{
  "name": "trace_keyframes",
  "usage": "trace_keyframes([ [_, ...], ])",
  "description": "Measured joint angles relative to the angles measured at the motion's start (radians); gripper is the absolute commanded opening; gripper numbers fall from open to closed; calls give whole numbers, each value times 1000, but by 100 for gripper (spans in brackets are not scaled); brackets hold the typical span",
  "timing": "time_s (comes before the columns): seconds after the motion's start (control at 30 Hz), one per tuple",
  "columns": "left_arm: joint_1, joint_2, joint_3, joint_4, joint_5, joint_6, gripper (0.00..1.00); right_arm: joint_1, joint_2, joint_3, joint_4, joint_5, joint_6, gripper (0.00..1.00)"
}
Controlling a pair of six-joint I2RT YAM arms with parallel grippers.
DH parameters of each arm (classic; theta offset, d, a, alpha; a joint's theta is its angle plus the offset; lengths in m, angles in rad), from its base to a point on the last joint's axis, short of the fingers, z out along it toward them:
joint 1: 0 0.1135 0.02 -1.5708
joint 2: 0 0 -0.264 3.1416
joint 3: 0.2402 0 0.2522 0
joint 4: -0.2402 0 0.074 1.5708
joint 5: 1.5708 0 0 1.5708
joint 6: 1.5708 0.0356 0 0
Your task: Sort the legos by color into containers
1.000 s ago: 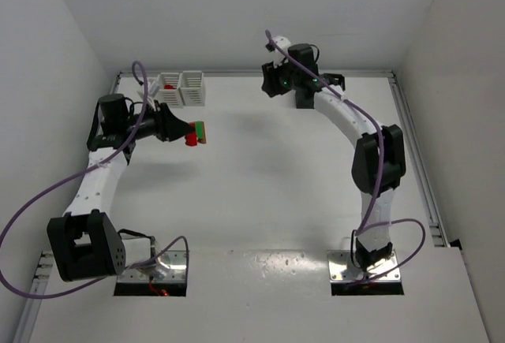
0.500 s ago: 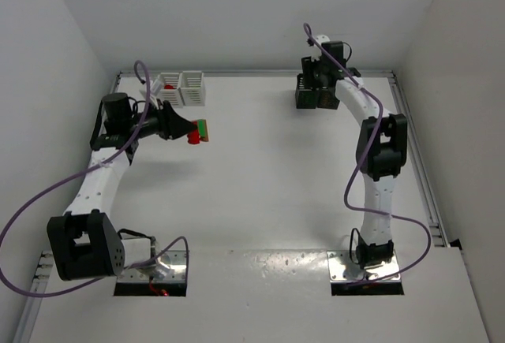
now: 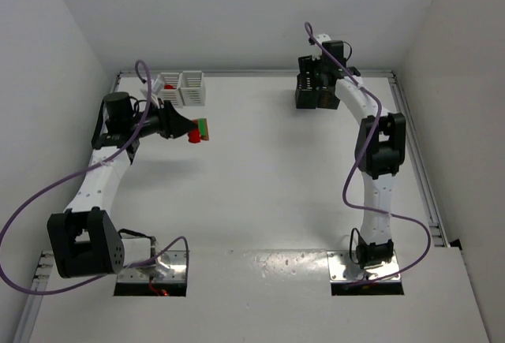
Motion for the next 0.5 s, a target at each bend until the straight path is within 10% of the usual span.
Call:
trace_keyframes([
  [0.2, -27, 9, 0, 2, -6, -3, 21, 0, -3, 2, 4, -50, 5, 71],
  [0.5, -100, 9, -14, 8, 154, 14, 21, 18, -301, -270, 85, -924, 169, 72],
])
